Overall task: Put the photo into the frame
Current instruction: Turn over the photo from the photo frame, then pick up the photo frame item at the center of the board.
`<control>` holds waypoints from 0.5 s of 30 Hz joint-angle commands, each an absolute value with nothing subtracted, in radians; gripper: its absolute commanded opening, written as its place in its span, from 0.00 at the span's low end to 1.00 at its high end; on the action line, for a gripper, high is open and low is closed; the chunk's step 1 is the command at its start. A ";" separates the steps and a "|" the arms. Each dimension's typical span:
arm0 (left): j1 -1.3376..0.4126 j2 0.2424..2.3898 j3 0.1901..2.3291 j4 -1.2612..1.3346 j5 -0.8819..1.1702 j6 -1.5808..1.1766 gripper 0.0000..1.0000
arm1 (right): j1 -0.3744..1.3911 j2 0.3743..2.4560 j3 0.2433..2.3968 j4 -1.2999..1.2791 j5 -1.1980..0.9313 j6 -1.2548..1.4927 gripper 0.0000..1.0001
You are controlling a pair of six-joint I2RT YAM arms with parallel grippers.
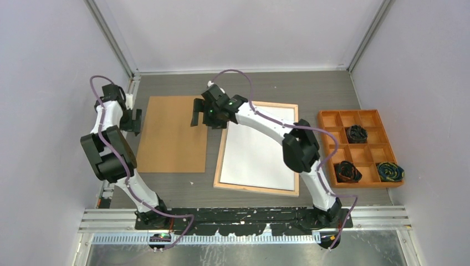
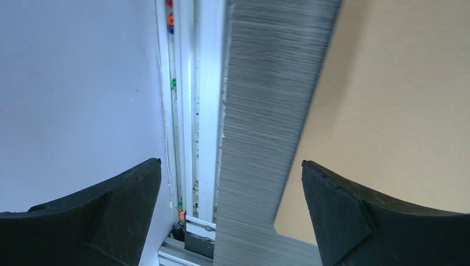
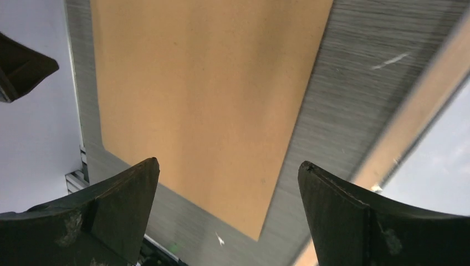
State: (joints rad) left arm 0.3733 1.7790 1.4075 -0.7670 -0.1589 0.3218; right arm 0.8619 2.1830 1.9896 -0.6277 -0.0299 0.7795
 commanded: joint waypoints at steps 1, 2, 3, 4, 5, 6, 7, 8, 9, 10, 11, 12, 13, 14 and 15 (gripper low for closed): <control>0.397 1.821 1.402 -0.694 -0.219 0.311 0.99 | 0.862 2.293 2.069 -0.553 -0.079 0.847 1.00; 0.398 1.829 1.389 -0.672 -0.235 0.313 0.99 | 0.863 2.316 2.080 -0.547 -0.077 0.857 1.00; 0.398 1.838 1.380 -0.653 -0.244 0.315 0.99 | 0.862 2.335 2.091 -0.545 -0.073 0.863 1.00; 0.397 1.852 1.373 -0.639 -0.260 0.316 0.98 | 0.861 2.359 2.099 -0.539 -0.073 0.874 1.00; 0.397 1.859 1.370 -0.624 -0.267 0.316 0.98 | 0.862 2.368 2.104 -0.536 -0.073 0.877 1.00; 0.398 1.870 1.365 -0.612 -0.280 0.316 0.98 | 0.862 2.380 2.107 -0.532 -0.071 0.884 1.00; 0.399 1.881 1.359 -0.599 -0.290 0.317 0.97 | 0.863 2.390 2.106 -0.525 -0.070 0.890 1.00; 0.397 1.893 1.353 -0.585 -0.303 0.319 0.97 | 0.863 2.397 2.105 -0.520 -0.067 0.897 1.00; 0.397 1.905 1.343 -0.571 -0.320 0.319 0.97 | 0.863 2.403 2.104 -0.519 -0.062 0.900 1.00; 0.398 1.916 1.336 -0.558 -0.328 0.319 0.96 | 0.862 2.409 2.101 -0.518 -0.056 0.905 1.00; 0.397 1.927 1.332 -0.553 -0.326 0.321 0.96 | 0.863 2.412 2.094 -0.513 -0.051 0.910 1.00; 0.397 1.935 1.326 -0.552 -0.315 0.321 0.96 | 0.864 2.413 2.083 -0.506 -0.047 0.918 1.00; 0.396 1.944 1.323 -0.556 -0.297 0.321 0.96 | 0.863 2.411 2.067 -0.494 -0.043 0.926 1.00; 0.395 1.947 1.320 -0.566 -0.261 0.322 0.96 | 0.862 2.409 2.048 -0.481 -0.038 0.934 0.99; 0.395 1.949 1.318 -0.581 -0.224 0.325 0.96 | 0.863 2.410 2.035 -0.469 -0.032 0.941 0.99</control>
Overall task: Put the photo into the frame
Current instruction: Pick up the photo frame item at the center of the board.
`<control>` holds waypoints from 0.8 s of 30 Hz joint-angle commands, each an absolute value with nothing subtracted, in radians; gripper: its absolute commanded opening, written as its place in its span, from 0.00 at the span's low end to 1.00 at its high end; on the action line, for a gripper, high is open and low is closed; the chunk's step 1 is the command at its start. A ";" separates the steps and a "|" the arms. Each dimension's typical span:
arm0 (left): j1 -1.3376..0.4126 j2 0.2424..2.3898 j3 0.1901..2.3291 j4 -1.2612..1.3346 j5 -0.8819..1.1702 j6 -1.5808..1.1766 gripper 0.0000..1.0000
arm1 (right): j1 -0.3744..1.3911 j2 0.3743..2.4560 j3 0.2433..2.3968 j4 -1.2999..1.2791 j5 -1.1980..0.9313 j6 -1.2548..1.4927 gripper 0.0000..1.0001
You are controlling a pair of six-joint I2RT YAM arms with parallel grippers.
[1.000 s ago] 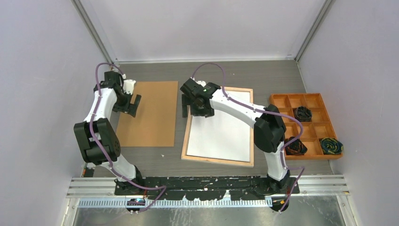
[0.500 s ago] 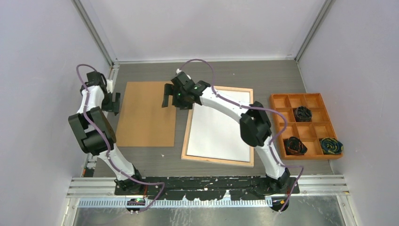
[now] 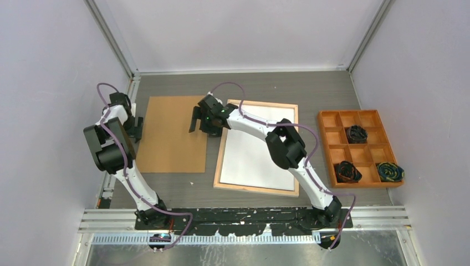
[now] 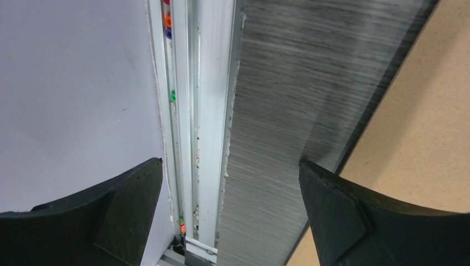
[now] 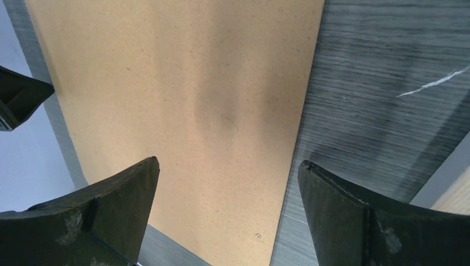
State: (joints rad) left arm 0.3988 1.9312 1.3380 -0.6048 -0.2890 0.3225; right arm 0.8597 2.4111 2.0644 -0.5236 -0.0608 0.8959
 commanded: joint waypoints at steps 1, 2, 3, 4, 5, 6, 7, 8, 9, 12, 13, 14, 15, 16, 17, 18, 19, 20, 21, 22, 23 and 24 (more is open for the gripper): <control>0.390 1.949 1.313 -0.595 -0.196 0.330 0.96 | 0.863 2.414 2.028 -0.464 -0.031 0.949 0.98; 0.384 1.949 1.307 -0.607 -0.175 0.337 0.96 | 0.863 2.419 2.026 -0.464 -0.029 0.955 0.98; 0.375 1.947 1.301 -0.613 -0.161 0.347 0.96 | 0.863 2.426 2.026 -0.462 -0.032 0.964 0.98; 0.365 1.944 1.293 -0.618 -0.148 0.355 0.96 | 0.864 2.432 2.027 -0.460 -0.034 0.968 0.97; 0.356 1.942 1.283 -0.621 -0.136 0.362 0.96 | 0.863 2.438 2.026 -0.455 -0.041 0.978 0.97; 0.346 1.935 1.275 -0.627 -0.124 0.368 0.96 | 0.864 2.442 2.022 -0.446 -0.049 0.988 0.97; 0.337 1.931 1.267 -0.632 -0.109 0.372 0.96 | 0.863 2.444 2.018 -0.434 -0.057 1.003 0.97; 0.327 1.929 1.260 -0.636 -0.094 0.382 0.96 | 0.863 2.446 2.010 -0.415 -0.070 1.018 0.97; 0.319 1.928 1.253 -0.639 -0.090 0.388 0.95 | 0.863 2.445 2.004 -0.391 -0.087 1.031 0.97; 0.308 1.945 1.262 -0.671 -0.063 0.391 0.95 | 0.861 2.433 1.995 -0.336 -0.127 1.074 0.96; 0.303 1.948 1.261 -0.675 -0.056 0.394 0.94 | 0.861 2.421 1.988 -0.312 -0.139 1.090 0.96; 0.302 1.950 1.260 -0.677 -0.049 0.399 0.94 | 0.861 2.405 1.977 -0.285 -0.151 1.108 0.96; 0.297 1.953 1.258 -0.681 -0.046 0.403 0.94 | 0.860 2.386 1.961 -0.254 -0.165 1.139 0.96; 0.293 1.956 1.258 -0.683 -0.048 0.408 0.94 | 0.856 2.365 1.938 -0.200 -0.203 1.185 0.96; 0.290 1.958 1.258 -0.684 -0.049 0.411 0.94 | 0.856 2.340 1.912 -0.116 -0.228 1.227 0.96; 0.287 1.958 1.258 -0.690 -0.045 0.415 0.93 | 0.856 2.315 1.892 -0.080 -0.237 1.256 0.96; 0.285 1.956 1.258 -0.694 -0.040 0.419 0.92 | 0.858 2.285 1.877 -0.047 -0.242 1.272 0.95; 0.281 1.951 1.257 -0.697 -0.036 0.426 0.92 | 0.859 2.254 1.856 -0.023 -0.247 1.279 0.95; 0.277 1.945 1.255 -0.700 -0.033 0.432 0.92 | 0.862 2.228 1.840 -0.006 -0.251 1.288 0.95; 0.272 1.942 1.253 -0.702 -0.032 0.435 0.92 | 0.862 2.200 1.821 0.035 -0.259 1.302 0.95; 0.267 1.937 1.253 -0.705 -0.033 0.438 0.92 | 0.862 2.168 1.802 0.060 -0.266 1.315 0.95; 0.261 1.933 1.252 -0.708 -0.030 0.441 0.92 | 0.863 2.147 1.781 0.087 -0.271 1.328 0.95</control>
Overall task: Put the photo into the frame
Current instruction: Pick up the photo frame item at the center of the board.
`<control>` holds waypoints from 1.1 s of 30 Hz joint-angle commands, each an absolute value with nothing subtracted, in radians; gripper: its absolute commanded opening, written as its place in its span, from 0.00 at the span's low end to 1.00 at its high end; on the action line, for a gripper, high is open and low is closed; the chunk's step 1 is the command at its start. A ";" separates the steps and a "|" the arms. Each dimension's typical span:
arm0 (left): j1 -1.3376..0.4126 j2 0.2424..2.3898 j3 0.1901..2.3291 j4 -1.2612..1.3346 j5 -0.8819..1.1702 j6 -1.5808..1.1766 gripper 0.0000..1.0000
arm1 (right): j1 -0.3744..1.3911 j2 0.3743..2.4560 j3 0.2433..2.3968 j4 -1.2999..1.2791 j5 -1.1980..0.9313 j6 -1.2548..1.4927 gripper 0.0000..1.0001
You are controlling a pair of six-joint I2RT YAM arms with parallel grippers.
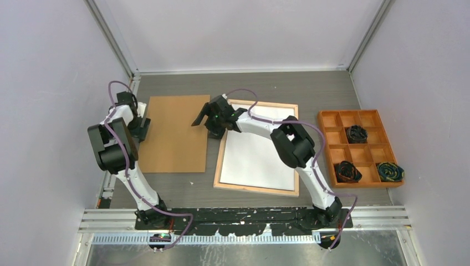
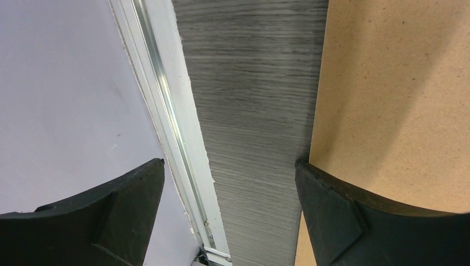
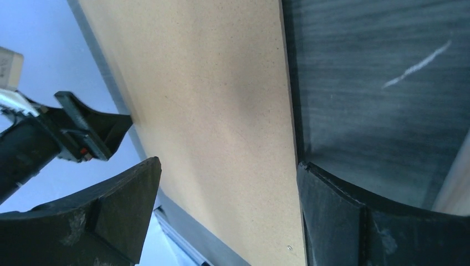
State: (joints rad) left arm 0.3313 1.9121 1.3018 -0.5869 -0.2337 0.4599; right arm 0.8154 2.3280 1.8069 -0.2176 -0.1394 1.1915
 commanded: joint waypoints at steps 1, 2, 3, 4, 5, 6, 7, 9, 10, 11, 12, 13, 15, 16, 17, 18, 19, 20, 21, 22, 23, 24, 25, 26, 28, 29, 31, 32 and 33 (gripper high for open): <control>0.255 1.928 1.250 -0.709 -0.029 0.442 0.92 | 0.864 2.124 1.755 0.109 -0.273 1.340 0.94; 0.249 1.923 1.247 -0.710 -0.027 0.443 0.92 | 0.865 2.102 1.730 0.127 -0.272 1.350 0.94; 0.238 1.920 1.242 -0.710 -0.027 0.443 0.93 | 0.866 2.082 1.701 0.146 -0.268 1.361 0.94; 0.227 1.916 1.236 -0.706 -0.030 0.444 0.94 | 0.866 2.062 1.672 0.162 -0.265 1.369 0.93; 0.215 1.909 1.226 -0.698 -0.035 0.449 0.95 | 0.867 2.044 1.644 0.180 -0.261 1.378 0.93; 0.204 1.902 1.218 -0.696 -0.034 0.455 0.95 | 0.867 2.022 1.614 0.190 -0.254 1.383 0.93; 0.192 1.895 1.211 -0.695 -0.030 0.460 0.95 | 0.867 2.002 1.588 0.195 -0.246 1.386 0.93; 0.174 1.885 1.204 -0.701 -0.015 0.467 0.96 | 0.865 1.956 1.523 0.193 -0.223 1.386 0.93; 0.166 1.883 1.203 -0.706 -0.008 0.467 0.96 | 0.865 1.925 1.495 0.189 -0.207 1.384 0.93; 0.156 1.881 1.205 -0.712 -0.005 0.466 0.96 | 0.863 1.902 1.464 0.183 -0.191 1.384 0.93; 0.142 1.881 1.207 -0.718 -0.005 0.466 0.96 | 0.861 1.877 1.434 0.183 -0.179 1.385 0.93; 0.129 1.881 1.207 -0.722 -0.004 0.464 0.96 | 0.858 1.858 1.407 0.183 -0.168 1.388 0.92; 0.101 1.879 1.205 -0.725 0.017 0.460 0.96 | 0.850 1.817 1.353 0.186 -0.154 1.394 0.92; 0.087 1.880 1.204 -0.727 0.023 0.458 0.96 | 0.846 1.798 1.325 0.184 -0.148 1.394 0.92; 0.067 1.881 1.205 -0.728 0.023 0.455 0.96 | 0.843 1.778 1.299 0.183 -0.139 1.394 0.92; 0.054 1.883 1.208 -0.729 0.022 0.451 0.96 | 0.839 1.761 1.272 0.183 -0.134 1.396 0.92; 0.043 1.885 1.212 -0.733 0.023 0.448 0.96 | 0.836 1.742 1.245 0.185 -0.129 1.398 0.92; 0.032 1.887 1.218 -0.739 0.026 0.444 0.96 | 0.831 1.726 1.220 0.188 -0.126 1.401 0.92; 0.022 1.887 1.221 -0.744 0.029 0.439 0.96 | 0.825 1.712 1.192 0.193 -0.123 1.407 0.92; 0.012 1.885 1.223 -0.746 0.028 0.436 0.96 | 0.821 1.697 1.164 0.200 -0.122 1.410 0.91; 0.009 1.885 1.225 -0.747 0.026 0.433 0.96 | 0.816 1.685 1.139 0.208 -0.121 1.417 0.91; -0.016 1.885 1.226 -0.748 0.021 0.430 0.96 | 0.810 1.674 1.114 0.213 -0.119 1.423 0.91; -0.031 1.886 1.226 -0.750 0.017 0.426 0.96 | 0.804 1.662 1.093 0.219 -0.119 1.427 0.90; -0.039 1.887 1.226 -0.750 0.014 0.424 0.96 | 0.799 1.656 1.070 0.224 -0.120 1.429 0.90; -0.048 1.882 1.223 -0.750 0.016 0.420 0.95 | 0.790 1.640 1.025 0.243 -0.118 1.441 0.89; -0.052 1.880 1.221 -0.750 0.017 0.418 0.95 | 0.786 1.635 1.006 0.261 -0.121 1.445 0.88; -0.054 1.878 1.218 -0.750 0.018 0.418 0.95 | 0.781 1.634 0.988 0.287 -0.129 1.451 0.86; -0.054 1.878 1.217 -0.751 0.019 0.419 0.95 | 0.781 1.641 0.990 0.313 -0.142 1.451 0.84; -0.055 1.878 1.214 -0.751 0.018 0.420 0.95 | 0.781 1.649 0.998 0.336 -0.167 1.451 0.82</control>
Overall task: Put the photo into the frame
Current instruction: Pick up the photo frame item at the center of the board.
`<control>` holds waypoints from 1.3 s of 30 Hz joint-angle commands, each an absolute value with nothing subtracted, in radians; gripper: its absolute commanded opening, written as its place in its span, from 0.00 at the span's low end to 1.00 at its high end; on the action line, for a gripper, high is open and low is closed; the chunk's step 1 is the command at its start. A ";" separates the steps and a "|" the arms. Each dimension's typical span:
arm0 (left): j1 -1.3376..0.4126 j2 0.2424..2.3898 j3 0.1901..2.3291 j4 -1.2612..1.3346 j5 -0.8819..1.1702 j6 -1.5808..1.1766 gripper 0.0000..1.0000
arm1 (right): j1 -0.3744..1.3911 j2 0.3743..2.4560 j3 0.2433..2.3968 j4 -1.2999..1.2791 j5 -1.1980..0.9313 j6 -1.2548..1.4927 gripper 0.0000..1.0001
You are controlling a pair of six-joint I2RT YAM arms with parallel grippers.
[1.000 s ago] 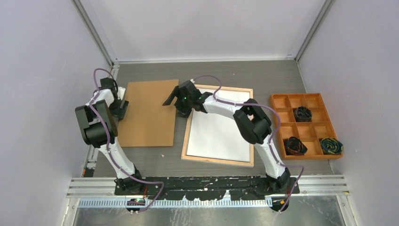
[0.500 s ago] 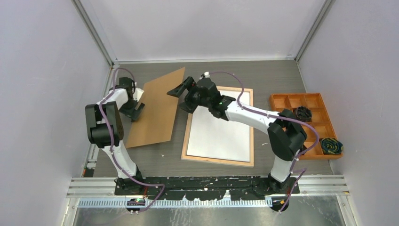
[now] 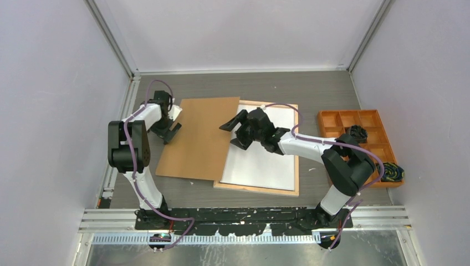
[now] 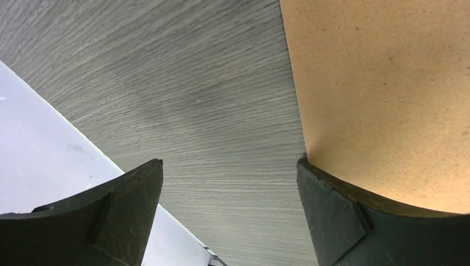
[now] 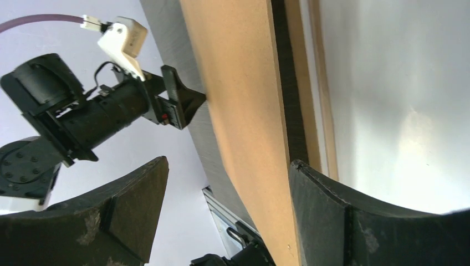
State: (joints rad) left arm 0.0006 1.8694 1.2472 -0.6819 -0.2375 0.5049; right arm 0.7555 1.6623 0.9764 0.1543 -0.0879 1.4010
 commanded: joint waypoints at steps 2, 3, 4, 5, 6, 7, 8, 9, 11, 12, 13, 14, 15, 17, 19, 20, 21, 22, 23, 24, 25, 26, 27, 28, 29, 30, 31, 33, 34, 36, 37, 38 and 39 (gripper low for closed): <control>-0.056 1.875 1.211 -0.750 0.017 0.419 0.95 | 0.782 1.675 1.028 0.376 -0.217 1.447 0.80; -0.055 1.872 1.209 -0.748 0.016 0.419 0.95 | 0.782 1.687 1.043 0.390 -0.240 1.447 0.78; -0.055 1.867 1.206 -0.741 0.015 0.421 0.95 | 0.781 1.697 1.056 0.398 -0.258 1.445 0.75; -0.055 1.863 1.202 -0.738 0.016 0.420 0.95 | 0.783 1.703 1.063 0.407 -0.270 1.443 0.73; -0.055 1.861 1.203 -0.738 0.017 0.421 0.95 | 0.782 1.707 1.065 0.419 -0.277 1.442 0.71; -0.056 1.861 1.204 -0.737 0.019 0.422 0.95 | 0.783 1.708 1.067 0.420 -0.282 1.441 0.69; -0.056 1.861 1.205 -0.738 0.024 0.422 0.95 | 0.783 1.712 1.068 0.426 -0.288 1.438 0.66; -0.056 1.861 1.206 -0.738 0.027 0.421 0.95 | 0.782 1.717 1.068 0.444 -0.299 1.437 0.64; -0.055 1.861 1.209 -0.740 0.039 0.420 0.95 | 0.784 1.734 1.064 0.529 -0.340 1.451 0.61; -0.056 1.861 1.210 -0.740 0.043 0.423 0.95 | 0.783 1.748 1.062 0.592 -0.369 1.468 0.61; -0.057 1.862 1.212 -0.739 0.045 0.422 0.95 | 0.784 1.766 1.062 0.661 -0.407 1.494 0.60; -0.057 1.865 1.215 -0.742 0.047 0.422 0.95 | 0.784 1.783 1.063 0.733 -0.426 1.523 0.59; -0.058 1.867 1.217 -0.744 0.047 0.422 0.95 | 0.785 1.801 1.069 0.790 -0.460 1.549 0.58; -0.058 1.871 1.220 -0.745 0.045 0.422 0.95 | 0.789 1.823 1.086 0.849 -0.496 1.577 0.56; -0.059 1.871 1.219 -0.743 0.045 0.422 0.95 | 0.796 1.821 1.100 0.834 -0.506 1.558 0.55; -0.060 1.870 1.217 -0.742 0.045 0.422 0.95 | 0.801 1.816 1.109 0.815 -0.510 1.539 0.55; -0.060 1.869 1.215 -0.744 0.048 0.422 0.95 | 0.804 1.814 1.118 0.791 -0.516 1.517 0.55; -0.061 1.867 1.214 -0.743 0.051 0.422 0.95 | 0.807 1.812 1.127 0.784 -0.526 1.510 0.56; -0.060 1.865 1.212 -0.743 0.053 0.422 0.95 | 0.808 1.816 1.136 0.786 -0.535 1.510 0.56; -0.060 1.863 1.211 -0.743 0.056 0.424 0.95 | 0.808 1.821 1.145 0.795 -0.546 1.520 0.56; -0.060 1.860 1.211 -0.744 0.060 0.424 0.95 | 0.808 1.835 1.152 0.828 -0.558 1.535 0.56; -0.060 1.857 1.210 -0.746 0.062 0.423 0.95 | 0.809 1.847 1.160 0.858 -0.569 1.555 0.56; -0.060 1.854 1.211 -0.750 0.066 0.423 0.95 | 0.811 1.856 1.169 0.888 -0.578 1.573 0.57; -0.061 1.850 1.213 -0.754 0.070 0.422 0.95 | 0.812 1.872 1.178 0.906 -0.582 1.586 0.59; -0.060 1.844 1.216 -0.759 0.075 0.422 0.95 | 0.813 1.878 1.189 0.901 -0.587 1.587 0.60; -0.060 1.837 1.217 -0.764 0.080 0.422 0.95 | 0.813 1.876 1.196 0.879 -0.586 1.576 0.60; -0.060 1.829 1.219 -0.768 0.082 0.422 0.95 | 0.813 1.868 1.199 0.844 -0.582 1.554 0.60; -0.060 1.813 1.219 -0.773 0.080 0.424 0.95 | 0.813 1.828 1.200 0.715 -0.547 1.482 0.59; -0.061 1.805 1.221 -0.774 0.077 0.425 0.95 | 0.813 1.802 1.202 0.621 -0.527 1.434 0.58; -0.060 1.793 1.221 -0.773 0.061 0.430 0.95 | 0.814 1.733 1.201 0.455 -0.477 1.340 0.55; -0.060 1.787 1.222 -0.772 0.054 0.431 0.96 | 0.814 1.697 1.198 0.378 -0.448 1.302 0.55; -0.060 1.782 1.225 -0.769 0.043 0.430 0.96 | 0.815 1.659 1.197 0.310 -0.423 1.252 0.54; -0.059 1.781 1.229 -0.769 0.037 0.429 0.97 | 0.815 1.625 1.202 0.224 -0.400 1.226 0.54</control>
